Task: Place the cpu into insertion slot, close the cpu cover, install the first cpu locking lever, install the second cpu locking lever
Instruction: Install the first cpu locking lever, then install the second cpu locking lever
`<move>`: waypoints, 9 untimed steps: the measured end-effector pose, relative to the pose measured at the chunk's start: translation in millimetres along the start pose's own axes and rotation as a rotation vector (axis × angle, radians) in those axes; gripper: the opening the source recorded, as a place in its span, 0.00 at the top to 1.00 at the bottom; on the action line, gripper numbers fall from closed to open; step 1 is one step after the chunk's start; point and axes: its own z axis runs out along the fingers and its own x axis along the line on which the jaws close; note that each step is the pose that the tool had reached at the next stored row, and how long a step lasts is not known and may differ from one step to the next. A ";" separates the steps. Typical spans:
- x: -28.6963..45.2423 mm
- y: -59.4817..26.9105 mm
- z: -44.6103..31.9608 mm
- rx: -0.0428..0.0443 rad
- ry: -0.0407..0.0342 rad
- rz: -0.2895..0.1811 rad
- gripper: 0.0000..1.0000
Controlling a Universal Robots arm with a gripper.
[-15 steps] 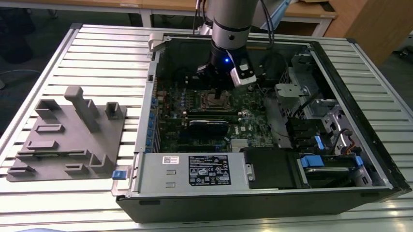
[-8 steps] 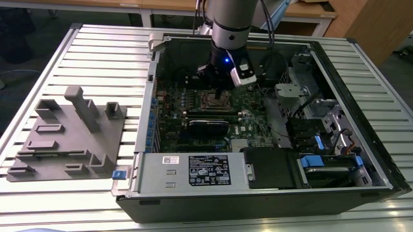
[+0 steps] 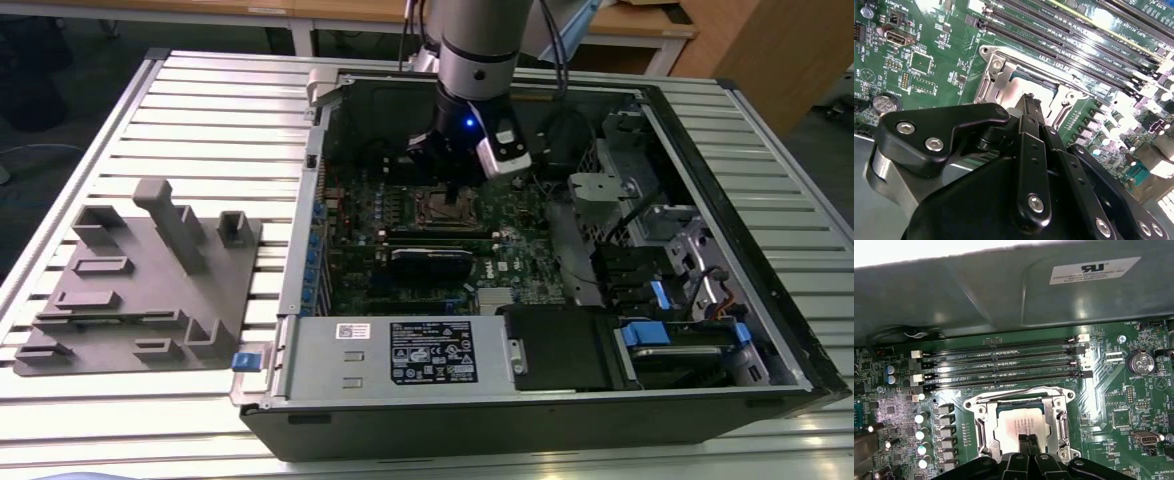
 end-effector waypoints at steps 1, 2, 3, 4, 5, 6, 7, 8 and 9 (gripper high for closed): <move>0.0 0.0 -1.9 0.0000 0.0000 0.000 0.89; 0.0 0.1 -3.4 -0.0001 0.0000 0.000 0.89; 0.0 0.0 -4.0 -0.0001 0.0000 0.000 0.89; 0.0 0.1 -4.0 -0.0003 -0.0001 0.000 0.89; 0.0 0.1 -4.0 -0.0003 -0.0001 0.000 0.89; 0.0 0.1 -4.9 -0.0001 0.0000 0.000 0.89; 0.0 0.1 -5.8 -0.0001 0.0000 0.000 0.89; 0.0 0.1 -5.8 -0.0001 0.0000 0.000 0.89; 0.0 0.1 -5.9 -0.0001 0.0000 0.000 0.89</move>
